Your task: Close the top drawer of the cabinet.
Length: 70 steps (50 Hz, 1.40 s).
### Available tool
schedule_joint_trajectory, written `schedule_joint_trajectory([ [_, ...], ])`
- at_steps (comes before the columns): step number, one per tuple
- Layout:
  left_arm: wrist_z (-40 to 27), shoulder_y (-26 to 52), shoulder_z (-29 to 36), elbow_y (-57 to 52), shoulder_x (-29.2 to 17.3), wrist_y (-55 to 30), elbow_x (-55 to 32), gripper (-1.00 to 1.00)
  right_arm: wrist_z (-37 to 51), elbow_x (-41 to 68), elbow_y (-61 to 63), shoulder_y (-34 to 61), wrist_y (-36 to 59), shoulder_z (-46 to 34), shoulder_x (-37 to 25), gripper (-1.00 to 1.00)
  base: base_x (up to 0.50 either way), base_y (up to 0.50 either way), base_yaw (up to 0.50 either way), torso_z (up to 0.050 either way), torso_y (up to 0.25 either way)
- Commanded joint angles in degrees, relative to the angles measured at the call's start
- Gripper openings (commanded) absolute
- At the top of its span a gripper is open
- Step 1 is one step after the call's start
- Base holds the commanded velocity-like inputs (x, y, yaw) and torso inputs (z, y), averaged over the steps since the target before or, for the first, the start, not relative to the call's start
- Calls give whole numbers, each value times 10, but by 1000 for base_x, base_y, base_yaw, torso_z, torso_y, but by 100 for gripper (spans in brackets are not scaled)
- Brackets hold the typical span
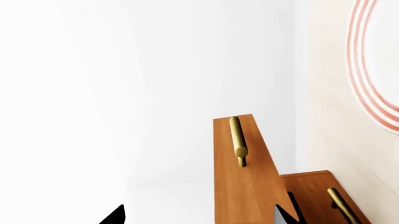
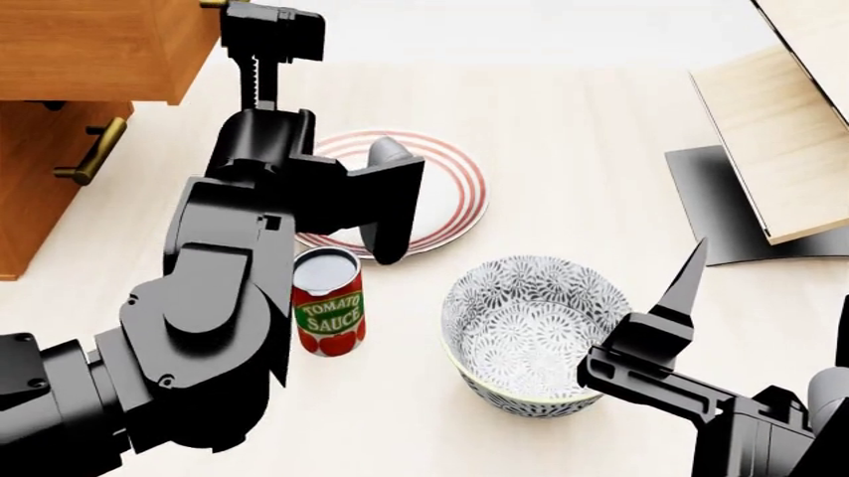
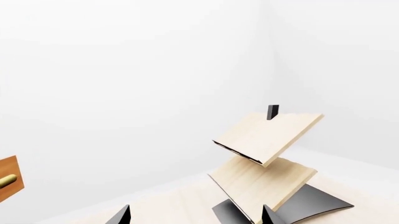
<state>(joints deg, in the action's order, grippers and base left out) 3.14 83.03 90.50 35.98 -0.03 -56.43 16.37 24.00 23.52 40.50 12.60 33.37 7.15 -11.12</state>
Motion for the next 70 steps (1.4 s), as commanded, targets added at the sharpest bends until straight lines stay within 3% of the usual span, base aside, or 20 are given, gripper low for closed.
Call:
schedule_joint_trajectory([
  [1, -60, -4, 2, -5, 0, -3, -65, 100, 3, 10, 0, -1, -6, -3, -8, 100, 375, 0, 0, 0, 0],
  [44, -58, -16, 1, 8, 0, -24, -74, 100, 26, 11, -10, 7, -8, -25, -26, 100, 324, 0, 0, 0, 0],
  [48, -80, -14, -1, 13, 0, -43, -93, 100, 29, 8, -10, 8, -7, -28, -28, 100, 500, 0, 0, 0, 0],
  [54, -171, 0, -14, 28, 0, -77, -216, 100, 32, 11, -5, 7, -9, -27, -28, 100, 0, 0, 0, 0, 0],
  [60, -182, 4, -13, 36, 0, -108, -249, 100, 31, 13, -9, 4, -17, -23, -28, 100, 0, 0, 0, 0, 0],
  [66, -304, 15, -29, 65, 0, -123, -381, 100, 34, 15, -6, 7, -13, -28, -30, 100, 0, 0, 0, 0, 0],
  [70, -293, 8, -22, 78, 0, -125, -370, 100, 37, 19, 0, 7, -11, -25, -32, 100, 0, 0, 0, 0, 0],
])
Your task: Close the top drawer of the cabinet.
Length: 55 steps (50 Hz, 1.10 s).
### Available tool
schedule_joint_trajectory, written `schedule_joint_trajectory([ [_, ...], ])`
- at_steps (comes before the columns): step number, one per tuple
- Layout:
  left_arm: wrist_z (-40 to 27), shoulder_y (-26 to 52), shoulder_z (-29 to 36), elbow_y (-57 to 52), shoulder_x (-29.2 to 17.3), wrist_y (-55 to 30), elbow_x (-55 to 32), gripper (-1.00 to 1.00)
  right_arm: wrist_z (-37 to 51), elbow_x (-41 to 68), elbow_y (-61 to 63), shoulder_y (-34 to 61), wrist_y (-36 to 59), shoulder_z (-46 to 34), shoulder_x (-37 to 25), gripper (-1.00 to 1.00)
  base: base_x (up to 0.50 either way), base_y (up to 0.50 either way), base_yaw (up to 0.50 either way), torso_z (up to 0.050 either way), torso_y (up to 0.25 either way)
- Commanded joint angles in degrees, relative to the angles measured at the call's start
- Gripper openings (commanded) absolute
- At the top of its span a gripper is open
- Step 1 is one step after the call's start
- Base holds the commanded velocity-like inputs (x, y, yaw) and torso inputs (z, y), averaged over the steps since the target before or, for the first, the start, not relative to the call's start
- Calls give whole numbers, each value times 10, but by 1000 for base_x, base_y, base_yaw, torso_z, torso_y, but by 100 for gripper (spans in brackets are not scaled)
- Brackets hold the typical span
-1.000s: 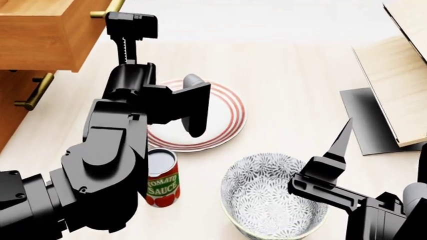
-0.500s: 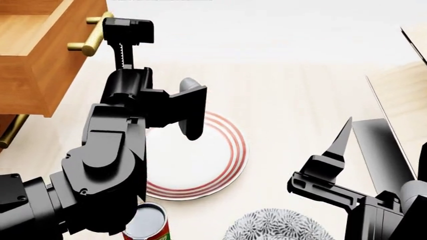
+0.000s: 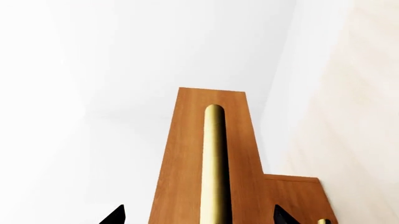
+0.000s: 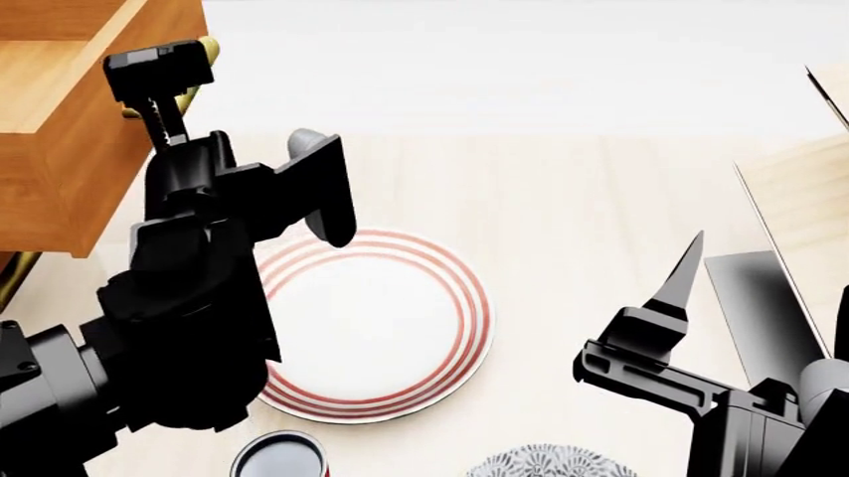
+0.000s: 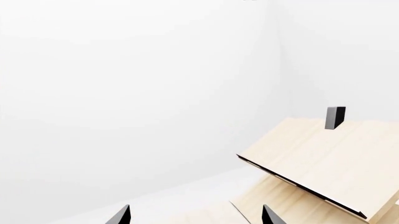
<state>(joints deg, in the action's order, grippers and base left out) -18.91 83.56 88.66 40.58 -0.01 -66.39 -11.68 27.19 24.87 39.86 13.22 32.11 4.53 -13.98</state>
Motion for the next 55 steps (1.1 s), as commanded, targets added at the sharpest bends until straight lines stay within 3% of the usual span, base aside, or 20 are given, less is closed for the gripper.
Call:
schedule_joint_trajectory([
  [1, -71, 3, -5, 36, 0, -26, -88, 100, 5, 6, 8, 1, 2, 1, -3, 100, 0, 0, 0, 0, 0],
  [55, 78, 4, -5, 269, 0, 39, 30, 100, 14, 10, -6, 8, -13, -16, -13, 100, 0, 0, 0, 0, 0],
])
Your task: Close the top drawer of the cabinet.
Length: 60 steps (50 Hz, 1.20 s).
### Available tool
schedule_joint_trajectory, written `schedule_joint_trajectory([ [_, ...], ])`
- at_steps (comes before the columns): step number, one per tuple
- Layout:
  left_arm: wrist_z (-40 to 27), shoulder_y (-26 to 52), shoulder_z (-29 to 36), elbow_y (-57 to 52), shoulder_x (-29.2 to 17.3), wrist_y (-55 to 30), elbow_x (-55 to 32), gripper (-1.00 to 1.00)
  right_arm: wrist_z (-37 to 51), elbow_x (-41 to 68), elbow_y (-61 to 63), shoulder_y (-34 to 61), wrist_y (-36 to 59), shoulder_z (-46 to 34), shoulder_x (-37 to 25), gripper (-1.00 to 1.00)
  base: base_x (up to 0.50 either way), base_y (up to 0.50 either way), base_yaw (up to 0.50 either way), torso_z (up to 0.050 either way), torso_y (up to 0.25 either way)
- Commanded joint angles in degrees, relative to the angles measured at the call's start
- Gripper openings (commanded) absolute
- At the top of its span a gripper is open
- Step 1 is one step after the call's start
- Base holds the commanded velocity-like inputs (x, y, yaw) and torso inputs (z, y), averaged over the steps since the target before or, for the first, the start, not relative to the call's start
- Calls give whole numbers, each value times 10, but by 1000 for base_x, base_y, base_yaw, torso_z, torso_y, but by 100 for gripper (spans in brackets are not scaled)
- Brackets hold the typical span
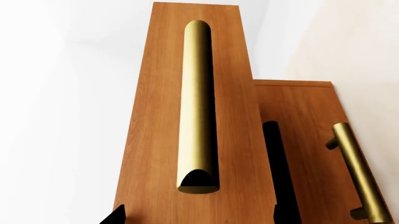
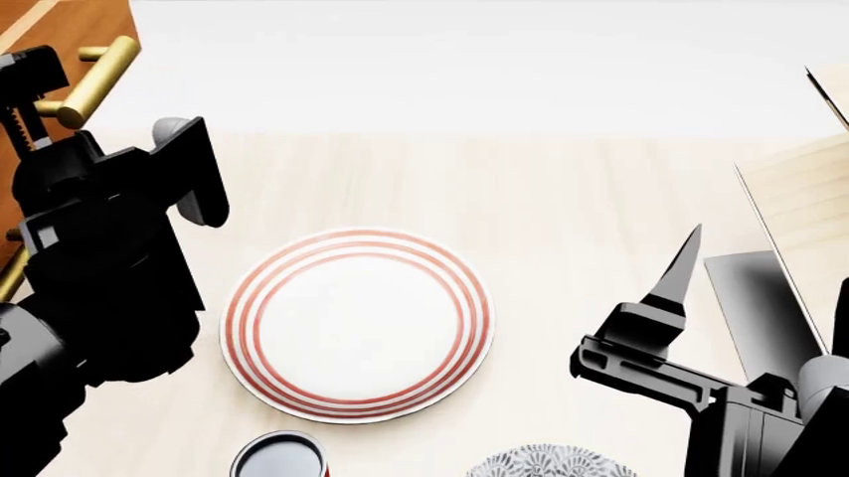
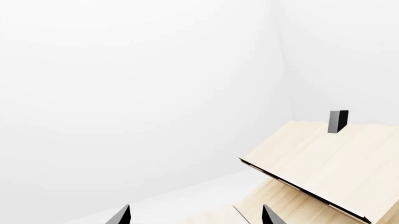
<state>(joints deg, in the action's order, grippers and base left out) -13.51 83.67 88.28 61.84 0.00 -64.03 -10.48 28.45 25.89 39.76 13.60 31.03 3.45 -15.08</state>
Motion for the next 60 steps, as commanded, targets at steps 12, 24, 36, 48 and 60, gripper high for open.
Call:
schedule_joint_trajectory([
  [12, 49, 1, -21, 132, -2, 33, 48, 100, -2, -4, -18, 9, -12, -11, -5, 100, 0, 0, 0, 0, 0],
  [24, 66, -6, -73, 131, -42, 14, 92, 100, -2, -3, -22, 14, -16, -14, -8, 100, 0, 0, 0, 0, 0],
  [36, 79, -1, -79, 131, -72, 4, 103, 100, -1, -5, -26, 17, -19, -21, -10, 100, 0, 0, 0, 0, 1],
  [48, 92, 11, -74, 131, -106, -3, 105, 100, 6, -1, -17, 18, -14, -22, -13, 100, 0, 0, 0, 0, 0],
  [60, 93, 11, -88, 131, -134, -11, 99, 100, 8, 0, -17, 20, -13, -25, -16, 100, 0, 0, 0, 0, 1],
])
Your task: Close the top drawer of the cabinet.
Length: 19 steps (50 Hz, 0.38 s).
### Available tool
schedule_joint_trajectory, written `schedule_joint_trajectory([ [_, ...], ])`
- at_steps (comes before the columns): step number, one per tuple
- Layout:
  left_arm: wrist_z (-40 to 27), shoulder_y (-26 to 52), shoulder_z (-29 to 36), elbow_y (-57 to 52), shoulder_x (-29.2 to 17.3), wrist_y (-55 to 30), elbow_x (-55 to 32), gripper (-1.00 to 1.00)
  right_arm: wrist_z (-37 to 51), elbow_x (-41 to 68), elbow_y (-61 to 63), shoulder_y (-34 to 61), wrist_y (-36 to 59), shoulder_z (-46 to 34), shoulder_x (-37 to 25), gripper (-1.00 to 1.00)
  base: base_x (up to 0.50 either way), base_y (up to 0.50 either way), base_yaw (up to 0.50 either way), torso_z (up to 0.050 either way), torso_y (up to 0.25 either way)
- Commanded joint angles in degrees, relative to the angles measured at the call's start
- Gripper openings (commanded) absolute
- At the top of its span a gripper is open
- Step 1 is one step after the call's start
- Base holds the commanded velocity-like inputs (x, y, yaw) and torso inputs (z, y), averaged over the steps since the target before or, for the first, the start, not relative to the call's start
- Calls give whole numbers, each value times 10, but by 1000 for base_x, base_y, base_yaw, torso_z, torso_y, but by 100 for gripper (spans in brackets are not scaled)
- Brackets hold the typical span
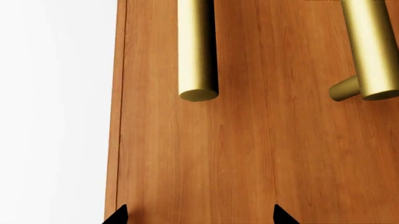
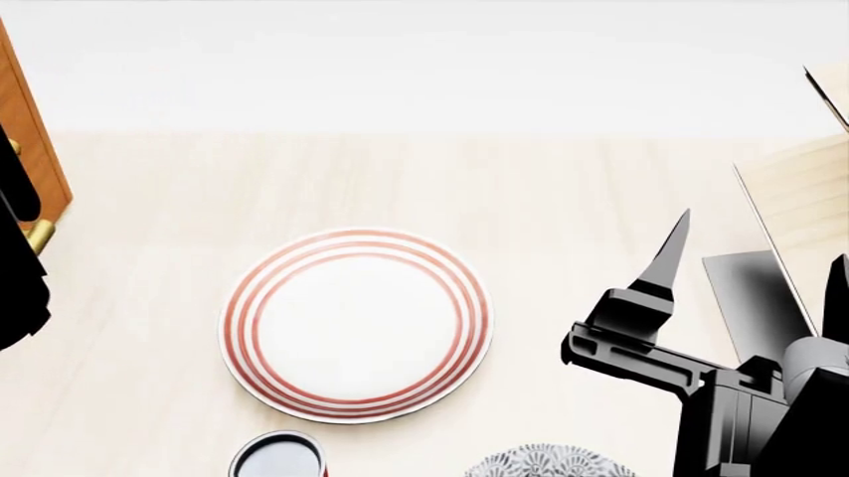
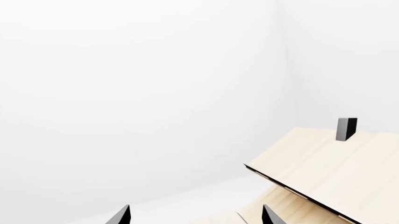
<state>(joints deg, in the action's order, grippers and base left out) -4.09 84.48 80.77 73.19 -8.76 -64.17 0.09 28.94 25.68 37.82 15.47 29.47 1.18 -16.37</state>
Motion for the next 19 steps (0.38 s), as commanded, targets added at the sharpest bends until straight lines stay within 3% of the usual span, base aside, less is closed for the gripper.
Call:
schedule_joint_trajectory([
  [1, -1, 3, -14, 17, -48, -9, -7, 100, 3, 2, 3, 2, 2, -2, -4, 100, 0, 0, 0, 0, 0],
  [19, -2, -2, -26, 16, -62, -17, -7, 100, 5, 7, 1, 4, -1, -3, -7, 100, 1, 4, 7, 0, 1],
])
